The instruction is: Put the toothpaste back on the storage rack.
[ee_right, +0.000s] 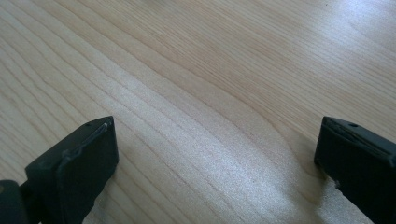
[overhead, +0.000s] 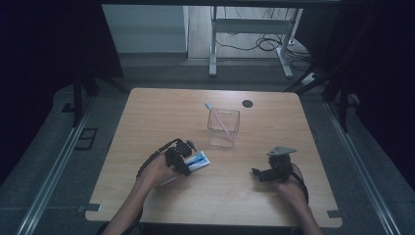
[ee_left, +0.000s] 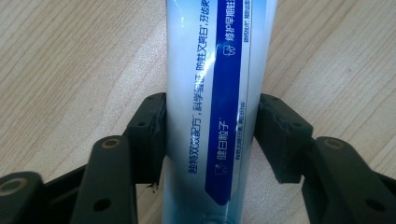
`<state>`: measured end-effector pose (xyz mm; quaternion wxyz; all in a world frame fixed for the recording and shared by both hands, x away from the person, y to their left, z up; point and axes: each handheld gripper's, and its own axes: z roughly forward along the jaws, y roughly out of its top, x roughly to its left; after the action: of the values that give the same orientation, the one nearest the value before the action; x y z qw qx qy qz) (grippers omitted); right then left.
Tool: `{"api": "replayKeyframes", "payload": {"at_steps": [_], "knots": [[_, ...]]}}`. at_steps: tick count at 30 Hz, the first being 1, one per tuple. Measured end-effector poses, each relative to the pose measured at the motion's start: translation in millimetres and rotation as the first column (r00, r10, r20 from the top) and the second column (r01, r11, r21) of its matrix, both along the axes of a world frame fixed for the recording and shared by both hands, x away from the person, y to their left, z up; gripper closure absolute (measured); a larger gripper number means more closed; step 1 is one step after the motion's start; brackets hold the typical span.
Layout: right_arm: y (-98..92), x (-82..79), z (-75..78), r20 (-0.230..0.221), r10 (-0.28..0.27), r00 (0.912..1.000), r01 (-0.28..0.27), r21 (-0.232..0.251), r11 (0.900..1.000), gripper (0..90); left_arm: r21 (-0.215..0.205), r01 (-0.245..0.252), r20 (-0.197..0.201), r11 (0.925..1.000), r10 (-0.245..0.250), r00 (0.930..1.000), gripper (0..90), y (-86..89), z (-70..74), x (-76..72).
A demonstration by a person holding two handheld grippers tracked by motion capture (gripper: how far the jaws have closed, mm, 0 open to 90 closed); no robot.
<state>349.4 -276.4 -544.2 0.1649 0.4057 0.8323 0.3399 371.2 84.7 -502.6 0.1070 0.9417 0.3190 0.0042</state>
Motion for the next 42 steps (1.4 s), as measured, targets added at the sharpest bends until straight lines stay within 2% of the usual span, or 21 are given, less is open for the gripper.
{"api": "replayKeyframes", "payload": {"at_steps": [3,7,13,17,19,31,36,42], "knots": [[0.0,0.0,-0.1,0.000,0.000,1.0000,0.000,0.000,1.000,0.0,0.007,-0.002,0.004,1.0000,0.002,1.0000,55.3,-0.8,3.0,-0.4],[0.0,0.0,-0.1,0.001,0.000,1.0000,0.000,0.000,1.000,0.0,-0.009,-0.005,0.018,0.9999,0.006,0.9998,66.8,1.7,7.3,-1.8],[0.0,0.0,0.0,0.000,0.000,1.0000,0.000,0.000,1.000,0.0,-0.087,-0.005,0.026,0.9962,0.008,0.9996,71.5,8.6,9.6,-1.5],[-0.1,0.1,0.0,0.000,0.001,1.0000,-0.001,0.000,1.000,0.0,-0.131,-0.009,0.062,0.9913,0.017,0.9979,72.0,10.0,14.0,-1.7],[-0.1,0.1,0.0,0.000,0.001,1.0000,-0.001,0.000,1.000,0.0,-0.162,-0.021,0.068,0.9866,0.032,0.9972,72.1,9.3,15.4,-2.3],[0.0,0.0,0.1,0.000,-0.001,1.0000,0.001,0.000,1.000,0.0,-0.254,-0.014,0.130,0.9671,0.048,0.9904,72.3,10.7,35.0,-3.5],[-0.1,0.0,0.2,-0.001,0.001,1.0000,-0.001,-0.001,1.000,0.0,-0.299,-0.006,0.148,0.9544,0.052,0.9876,72.1,11.3,44.7,-4.0],[-0.1,0.0,0.1,-0.001,0.001,1.0000,-0.001,-0.001,1.000,0.0,-0.334,0.004,0.183,0.9426,0.061,0.9813,72.1,8.2,56.9,-6.2]]}}
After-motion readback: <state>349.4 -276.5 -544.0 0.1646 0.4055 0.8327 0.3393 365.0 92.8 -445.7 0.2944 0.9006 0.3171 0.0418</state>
